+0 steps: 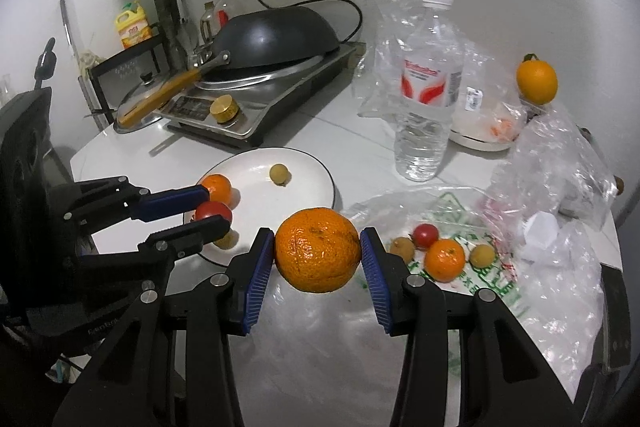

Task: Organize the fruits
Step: 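Carry the tomato with the left gripper while the right carries the mandarin to the plate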

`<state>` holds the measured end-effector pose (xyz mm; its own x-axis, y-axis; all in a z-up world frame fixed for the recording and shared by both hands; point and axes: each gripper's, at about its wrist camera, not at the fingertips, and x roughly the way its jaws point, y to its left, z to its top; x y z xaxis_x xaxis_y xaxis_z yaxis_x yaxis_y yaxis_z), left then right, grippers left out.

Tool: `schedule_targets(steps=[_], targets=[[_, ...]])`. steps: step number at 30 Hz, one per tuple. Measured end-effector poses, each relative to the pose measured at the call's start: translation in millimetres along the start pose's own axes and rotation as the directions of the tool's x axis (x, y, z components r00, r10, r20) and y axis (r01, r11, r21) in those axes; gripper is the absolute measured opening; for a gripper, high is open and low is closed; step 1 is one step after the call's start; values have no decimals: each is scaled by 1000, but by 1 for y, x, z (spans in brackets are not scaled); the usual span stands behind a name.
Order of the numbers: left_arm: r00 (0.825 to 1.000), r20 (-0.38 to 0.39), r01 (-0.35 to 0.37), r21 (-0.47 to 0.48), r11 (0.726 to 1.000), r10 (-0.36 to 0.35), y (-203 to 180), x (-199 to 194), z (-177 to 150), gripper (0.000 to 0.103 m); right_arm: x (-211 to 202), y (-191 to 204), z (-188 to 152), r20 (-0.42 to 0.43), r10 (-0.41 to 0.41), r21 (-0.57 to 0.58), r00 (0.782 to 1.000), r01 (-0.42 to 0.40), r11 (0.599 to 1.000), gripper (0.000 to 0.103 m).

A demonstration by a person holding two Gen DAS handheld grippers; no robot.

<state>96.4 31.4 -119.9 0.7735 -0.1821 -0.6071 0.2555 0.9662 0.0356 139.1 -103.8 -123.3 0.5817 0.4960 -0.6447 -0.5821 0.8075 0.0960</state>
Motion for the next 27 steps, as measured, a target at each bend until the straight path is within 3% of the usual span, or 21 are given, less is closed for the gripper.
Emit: schedule_targets(steps=[27], targets=[[997, 8, -71, -29, 997, 71, 79, 37, -3, 28, 70, 29, 26, -78, 23, -43, 997, -26, 999, 47]])
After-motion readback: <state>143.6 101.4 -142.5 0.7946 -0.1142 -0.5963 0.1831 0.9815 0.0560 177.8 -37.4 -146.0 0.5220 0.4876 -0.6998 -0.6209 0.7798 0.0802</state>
